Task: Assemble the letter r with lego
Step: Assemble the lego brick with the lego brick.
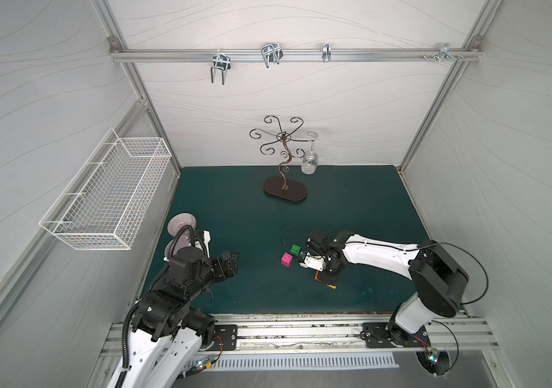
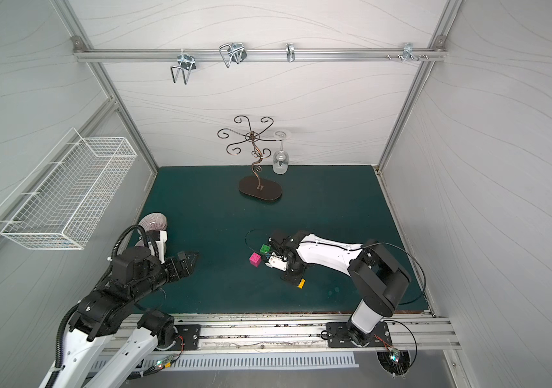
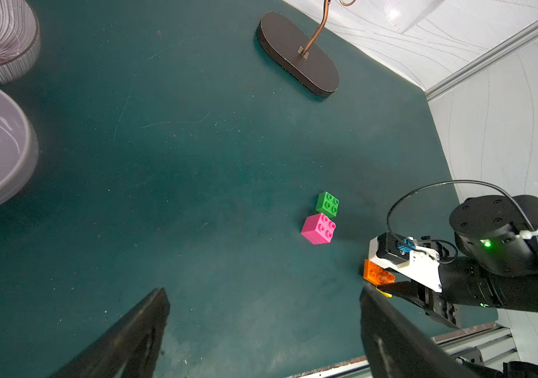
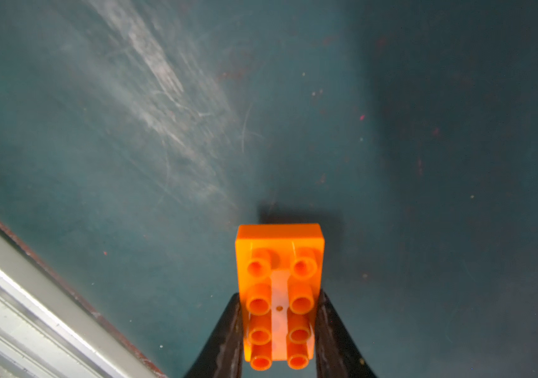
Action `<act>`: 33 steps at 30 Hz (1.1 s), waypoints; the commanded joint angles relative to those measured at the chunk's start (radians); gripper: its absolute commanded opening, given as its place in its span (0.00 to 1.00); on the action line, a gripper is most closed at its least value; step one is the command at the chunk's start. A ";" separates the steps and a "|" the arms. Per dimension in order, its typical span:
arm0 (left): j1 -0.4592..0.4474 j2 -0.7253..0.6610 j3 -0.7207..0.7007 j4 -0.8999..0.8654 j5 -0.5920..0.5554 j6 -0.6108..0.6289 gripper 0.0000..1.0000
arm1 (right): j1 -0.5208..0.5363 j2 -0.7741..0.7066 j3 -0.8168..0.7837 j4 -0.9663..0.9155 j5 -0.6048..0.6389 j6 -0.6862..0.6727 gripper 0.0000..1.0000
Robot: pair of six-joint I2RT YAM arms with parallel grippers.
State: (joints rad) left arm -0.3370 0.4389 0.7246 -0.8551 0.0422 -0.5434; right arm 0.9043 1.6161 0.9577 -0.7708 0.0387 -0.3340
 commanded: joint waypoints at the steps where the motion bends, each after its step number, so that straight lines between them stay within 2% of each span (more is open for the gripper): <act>1: -0.008 -0.012 0.008 0.039 -0.012 -0.010 0.94 | -0.006 -0.008 -0.040 0.023 -0.038 -0.001 0.00; 8: -0.013 -0.017 0.009 0.034 -0.017 -0.012 0.94 | -0.014 -0.012 -0.082 0.073 -0.067 0.031 0.00; 19: -0.014 -0.012 0.007 0.036 -0.018 -0.012 0.94 | -0.059 -0.101 -0.117 0.106 -0.094 0.059 0.00; 28: -0.016 -0.014 0.007 0.034 -0.022 -0.014 0.94 | -0.061 -0.084 -0.114 0.104 -0.043 0.070 0.00; 30: -0.016 -0.013 0.007 0.034 -0.022 -0.013 0.94 | -0.061 -0.081 -0.108 0.094 -0.039 0.072 0.05; 33: -0.017 -0.011 0.008 0.034 -0.022 -0.013 0.94 | -0.061 -0.087 -0.099 0.081 -0.033 0.075 0.18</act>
State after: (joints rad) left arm -0.3481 0.4328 0.7246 -0.8555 0.0368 -0.5533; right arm 0.8486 1.5257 0.8516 -0.6533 -0.0154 -0.2768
